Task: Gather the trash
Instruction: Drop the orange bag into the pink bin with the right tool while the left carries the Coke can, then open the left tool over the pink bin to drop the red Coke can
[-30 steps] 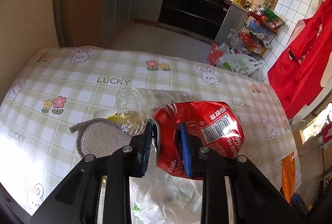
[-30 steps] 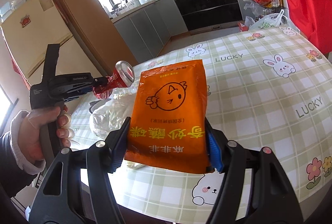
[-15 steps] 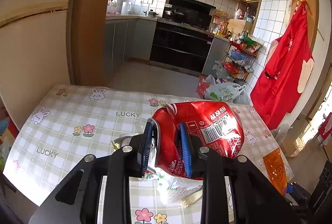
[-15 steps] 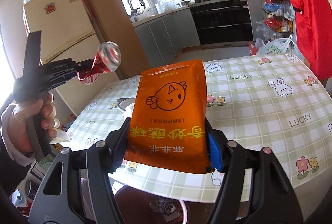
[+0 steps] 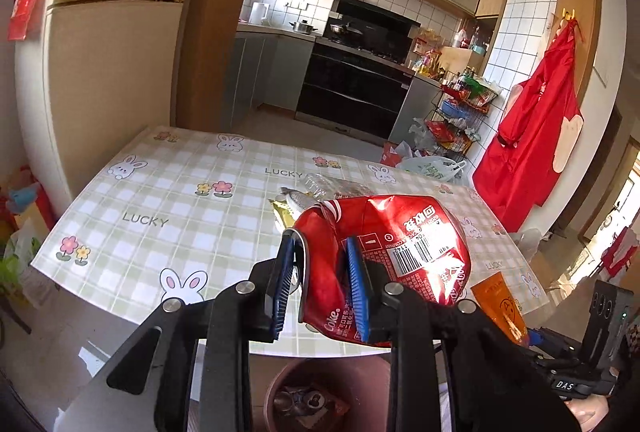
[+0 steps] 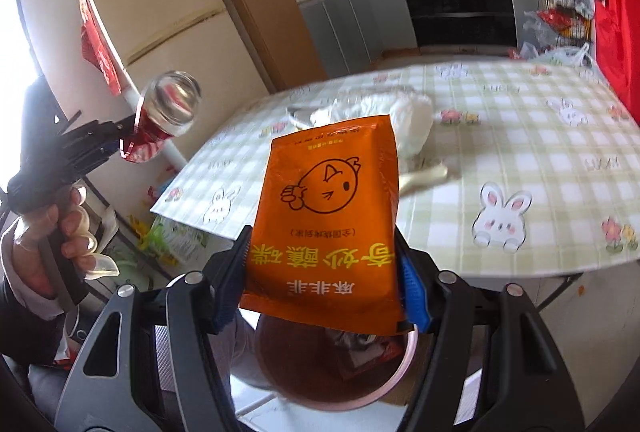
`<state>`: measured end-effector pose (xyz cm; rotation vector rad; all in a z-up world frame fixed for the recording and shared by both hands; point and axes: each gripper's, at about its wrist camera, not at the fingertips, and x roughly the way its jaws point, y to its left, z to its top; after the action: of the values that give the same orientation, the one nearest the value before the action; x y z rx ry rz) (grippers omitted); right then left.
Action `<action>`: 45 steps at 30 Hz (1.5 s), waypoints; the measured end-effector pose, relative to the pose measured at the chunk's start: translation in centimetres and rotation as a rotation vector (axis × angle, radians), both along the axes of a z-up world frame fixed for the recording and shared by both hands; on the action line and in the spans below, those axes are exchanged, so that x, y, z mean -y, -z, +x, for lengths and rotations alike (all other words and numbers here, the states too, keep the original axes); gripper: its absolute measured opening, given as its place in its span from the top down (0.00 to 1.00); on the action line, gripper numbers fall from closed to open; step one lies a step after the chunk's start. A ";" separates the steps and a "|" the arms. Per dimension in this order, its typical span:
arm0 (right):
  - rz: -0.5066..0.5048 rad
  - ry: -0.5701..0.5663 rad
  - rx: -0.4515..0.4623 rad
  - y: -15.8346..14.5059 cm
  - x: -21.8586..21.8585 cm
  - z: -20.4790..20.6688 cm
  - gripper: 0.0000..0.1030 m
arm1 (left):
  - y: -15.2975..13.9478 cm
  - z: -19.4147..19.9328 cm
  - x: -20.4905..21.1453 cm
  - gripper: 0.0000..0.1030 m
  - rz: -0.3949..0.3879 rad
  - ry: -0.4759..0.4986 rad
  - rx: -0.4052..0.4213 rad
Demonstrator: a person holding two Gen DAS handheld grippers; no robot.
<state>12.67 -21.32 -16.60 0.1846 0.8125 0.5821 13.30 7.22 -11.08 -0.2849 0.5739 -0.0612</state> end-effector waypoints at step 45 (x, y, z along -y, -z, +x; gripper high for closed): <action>-0.136 0.445 0.235 -8.3 5.2 -0.6 0.06 | 3.8 -2.8 7.2 0.74 0.103 0.256 -0.073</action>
<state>12.04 -26.55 -8.30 0.1619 0.5554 0.1237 10.47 0.00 -14.89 -0.1127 0.6816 -0.2685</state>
